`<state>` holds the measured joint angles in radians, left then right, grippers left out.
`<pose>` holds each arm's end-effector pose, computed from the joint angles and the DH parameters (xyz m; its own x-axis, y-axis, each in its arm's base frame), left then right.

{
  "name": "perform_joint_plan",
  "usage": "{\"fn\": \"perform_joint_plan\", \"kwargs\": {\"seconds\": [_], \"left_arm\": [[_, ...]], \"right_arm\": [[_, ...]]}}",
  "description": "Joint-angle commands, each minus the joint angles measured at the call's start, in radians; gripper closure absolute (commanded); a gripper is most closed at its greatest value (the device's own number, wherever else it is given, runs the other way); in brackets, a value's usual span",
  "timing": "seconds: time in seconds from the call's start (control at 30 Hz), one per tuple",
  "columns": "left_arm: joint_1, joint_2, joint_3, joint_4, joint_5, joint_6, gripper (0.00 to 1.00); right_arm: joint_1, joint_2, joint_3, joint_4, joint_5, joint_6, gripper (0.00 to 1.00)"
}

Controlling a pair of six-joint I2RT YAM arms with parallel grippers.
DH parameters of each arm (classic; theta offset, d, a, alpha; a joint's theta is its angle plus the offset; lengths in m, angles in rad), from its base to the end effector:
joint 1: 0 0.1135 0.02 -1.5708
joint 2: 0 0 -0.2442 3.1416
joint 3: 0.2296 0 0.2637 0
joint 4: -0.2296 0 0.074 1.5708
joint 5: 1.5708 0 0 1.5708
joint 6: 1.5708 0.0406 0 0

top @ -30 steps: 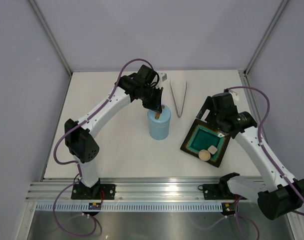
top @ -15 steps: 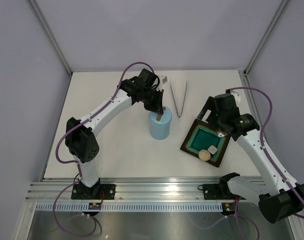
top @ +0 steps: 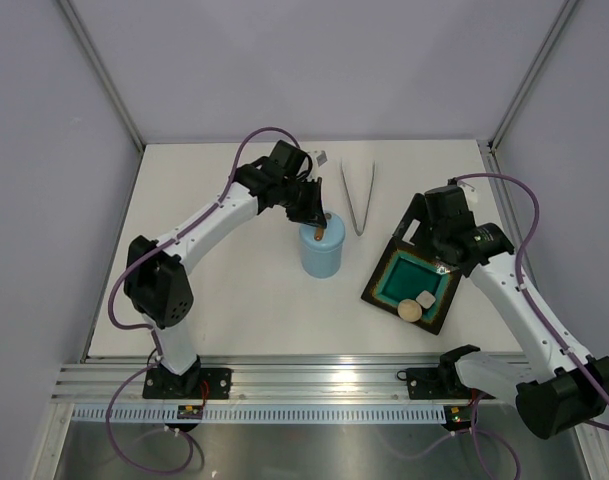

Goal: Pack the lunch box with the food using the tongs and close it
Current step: Close the box lid on the packing box.

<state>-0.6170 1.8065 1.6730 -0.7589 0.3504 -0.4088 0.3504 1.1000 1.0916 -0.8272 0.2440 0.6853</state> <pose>0.3262 -0.2485 0.2889 -0.8686 0.1584 -0.4696 0.4075 0.7676 -0.4947 0.2312 0.0741 0.3049 -0.6538 0.4149 -0.6327 0.3008 0.9098 0.2858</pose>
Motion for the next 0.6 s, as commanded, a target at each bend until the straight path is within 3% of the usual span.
{"fn": "perform_joint_plan", "kwargs": {"seconds": [0.0,0.4,0.57], "left_arm": [[0.033,-0.055,-0.065,0.065,0.002,-0.058,1.0],[0.049,-0.078,-0.094,0.109,0.026,-0.094,1.0],[0.059,-0.075,-0.119,0.105,0.015,-0.091,1.0]], "right_arm": [[-0.005,0.004,0.021,0.036,0.001,-0.007,0.02],[-0.005,0.017,0.033,0.046,-0.018,-0.013,0.02],[-0.002,0.021,0.053,0.135,-0.192,-0.061,0.08]]}}
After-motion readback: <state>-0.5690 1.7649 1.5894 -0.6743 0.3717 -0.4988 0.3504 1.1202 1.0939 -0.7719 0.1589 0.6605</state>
